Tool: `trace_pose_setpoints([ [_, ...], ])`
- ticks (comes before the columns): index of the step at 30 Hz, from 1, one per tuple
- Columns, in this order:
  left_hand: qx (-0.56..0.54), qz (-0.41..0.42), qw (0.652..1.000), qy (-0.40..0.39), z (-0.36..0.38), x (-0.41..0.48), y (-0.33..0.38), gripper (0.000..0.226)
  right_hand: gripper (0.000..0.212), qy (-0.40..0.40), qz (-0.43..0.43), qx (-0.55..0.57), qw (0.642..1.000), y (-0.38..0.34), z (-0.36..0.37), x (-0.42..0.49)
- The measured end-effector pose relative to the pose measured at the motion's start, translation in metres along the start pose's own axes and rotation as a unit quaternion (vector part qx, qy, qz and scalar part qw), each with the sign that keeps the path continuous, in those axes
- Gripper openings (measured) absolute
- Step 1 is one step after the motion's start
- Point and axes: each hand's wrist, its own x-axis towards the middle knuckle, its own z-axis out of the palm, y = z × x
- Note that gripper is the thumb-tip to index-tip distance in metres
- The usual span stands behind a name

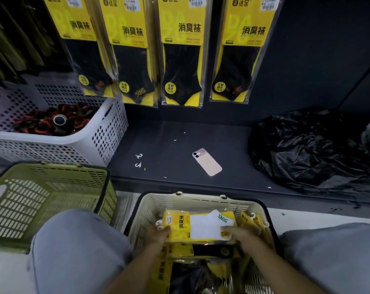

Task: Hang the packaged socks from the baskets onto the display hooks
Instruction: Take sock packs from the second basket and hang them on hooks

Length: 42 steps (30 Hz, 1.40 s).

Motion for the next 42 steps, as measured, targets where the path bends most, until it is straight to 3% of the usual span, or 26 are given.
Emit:
trace_pose_setpoints([
  [2, -0.062, -0.06, 0.996, 0.02, -0.005, -0.003, 0.005, 0.079, 0.045, -0.06, 0.019, 0.018, 0.998, -0.006, -0.004, -0.008],
  [3, -0.091, -0.082, 0.992, 0.019, -0.009, -0.004, 0.009, 0.082, 0.046, -0.086, 0.023, 0.037, 0.995, -0.01, -0.007, -0.013],
  [6, -0.13, -0.105, 0.985, -0.034, -0.02, -0.006, 0.02, 0.059, 0.044, -0.153, 0.016, 0.092, 0.984, -0.02, -0.011, -0.026],
  [10, -0.233, -0.053, 0.971, -0.015, -0.033, -0.011, 0.041, 0.04, 0.04, -0.214, -0.029, 0.167, 0.962, -0.043, -0.013, -0.043],
  [13, -0.29, 0.028, 0.957, -0.002, -0.043, -0.028, 0.064, 0.046, 0.018, -0.216, -0.072, 0.189, 0.955, -0.06, -0.016, -0.061],
  [16, -0.311, 0.071, 0.947, -0.023, -0.053, -0.044, 0.085, 0.066, 0.015, -0.218, -0.112, 0.235, 0.941, -0.075, -0.016, -0.076],
  [21, -0.483, 0.131, 0.841, -0.204, -0.057, -0.076, 0.121, 0.061, 0.015, -0.23, -0.168, 0.258, 0.923, -0.094, -0.008, -0.103],
  [26, -0.406, 0.203, 0.869, -0.199, -0.037, -0.099, 0.147, 0.049, 0.045, -0.235, -0.244, 0.21, 0.917, -0.11, -0.001, -0.121],
  [29, -0.371, 0.256, 0.878, -0.162, -0.045, -0.102, 0.162, 0.036, 0.07, -0.12, -0.332, 0.134, 0.926, -0.129, -0.012, -0.122],
  [32, -0.301, 0.328, 0.881, -0.158, -0.051, -0.108, 0.178, 0.03, 0.055, -0.021, -0.446, 0.125, 0.886, -0.158, -0.024, -0.133],
  [38, -0.223, 0.431, 0.856, -0.18, -0.05, -0.129, 0.22, 0.037, 0.027, -0.019, -0.599, 0.094, 0.795, -0.206, -0.019, -0.178],
  [42, -0.229, 0.462, 0.841, -0.163, -0.053, -0.137, 0.251, 0.042, 0.031, 0.002, -0.631, 0.11, 0.768, -0.224, -0.016, -0.195],
])
